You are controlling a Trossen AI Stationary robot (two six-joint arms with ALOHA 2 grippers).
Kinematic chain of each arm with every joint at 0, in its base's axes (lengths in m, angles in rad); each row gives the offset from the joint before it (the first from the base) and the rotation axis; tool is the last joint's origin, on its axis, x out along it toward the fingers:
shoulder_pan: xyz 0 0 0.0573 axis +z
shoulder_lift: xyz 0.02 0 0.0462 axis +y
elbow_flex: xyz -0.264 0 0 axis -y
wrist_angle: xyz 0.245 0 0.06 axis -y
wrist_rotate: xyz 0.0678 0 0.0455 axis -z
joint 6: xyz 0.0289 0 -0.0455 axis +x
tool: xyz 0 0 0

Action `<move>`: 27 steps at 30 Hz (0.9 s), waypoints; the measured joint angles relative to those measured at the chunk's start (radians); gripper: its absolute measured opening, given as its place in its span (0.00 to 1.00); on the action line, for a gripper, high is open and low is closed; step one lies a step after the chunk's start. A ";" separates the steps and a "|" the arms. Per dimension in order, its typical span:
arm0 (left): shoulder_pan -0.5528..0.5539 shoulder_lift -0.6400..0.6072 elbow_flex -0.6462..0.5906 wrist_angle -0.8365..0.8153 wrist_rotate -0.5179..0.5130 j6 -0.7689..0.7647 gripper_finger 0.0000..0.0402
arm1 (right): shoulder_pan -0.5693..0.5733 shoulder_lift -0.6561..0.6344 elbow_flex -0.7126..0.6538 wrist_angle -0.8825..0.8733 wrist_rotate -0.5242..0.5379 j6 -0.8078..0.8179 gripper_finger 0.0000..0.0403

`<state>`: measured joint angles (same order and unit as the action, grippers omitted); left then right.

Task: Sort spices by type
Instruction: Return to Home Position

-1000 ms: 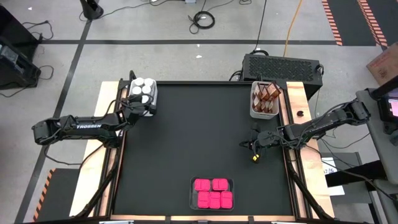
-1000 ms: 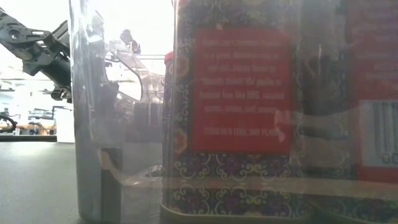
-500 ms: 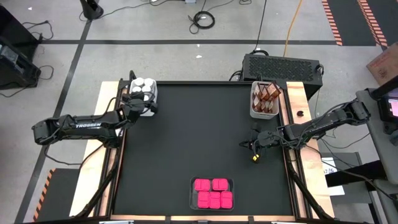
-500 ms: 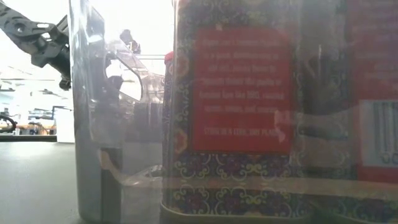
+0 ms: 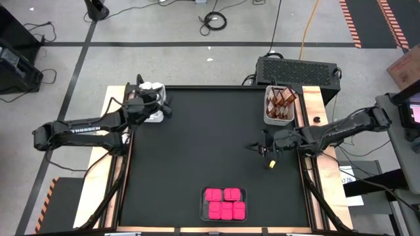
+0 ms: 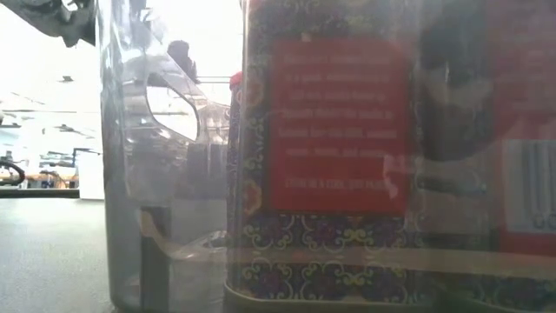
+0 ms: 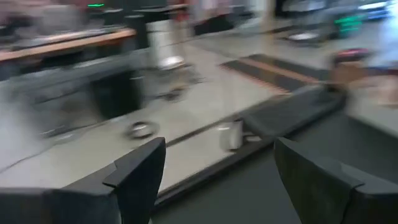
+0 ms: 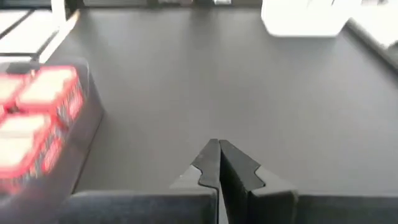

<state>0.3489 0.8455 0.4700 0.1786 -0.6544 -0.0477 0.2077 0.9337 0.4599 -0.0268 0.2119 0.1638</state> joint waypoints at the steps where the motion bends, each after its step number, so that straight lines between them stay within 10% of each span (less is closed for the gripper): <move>1: -0.008 0.000 0.014 0.001 0.051 0.006 0.75 | -0.007 0.000 0.023 0.001 0.000 -0.028 0.00; 9: -0.049 0.077 0.088 0.086 0.606 -0.007 0.75 | -0.093 0.000 0.166 -0.020 -0.007 -0.255 0.00; 18: -0.077 0.137 0.129 0.175 0.725 0.006 0.75 | -0.293 -0.092 0.232 -0.140 -0.174 -0.253 0.00; 27: -0.054 -0.075 0.011 0.143 0.776 0.028 0.75 | -0.439 -0.349 0.181 -0.227 -0.197 -0.169 0.00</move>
<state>0.2949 0.7705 0.4811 0.3214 0.1221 -0.0193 -0.2310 0.5851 0.6410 -0.2541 0.0146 -0.0055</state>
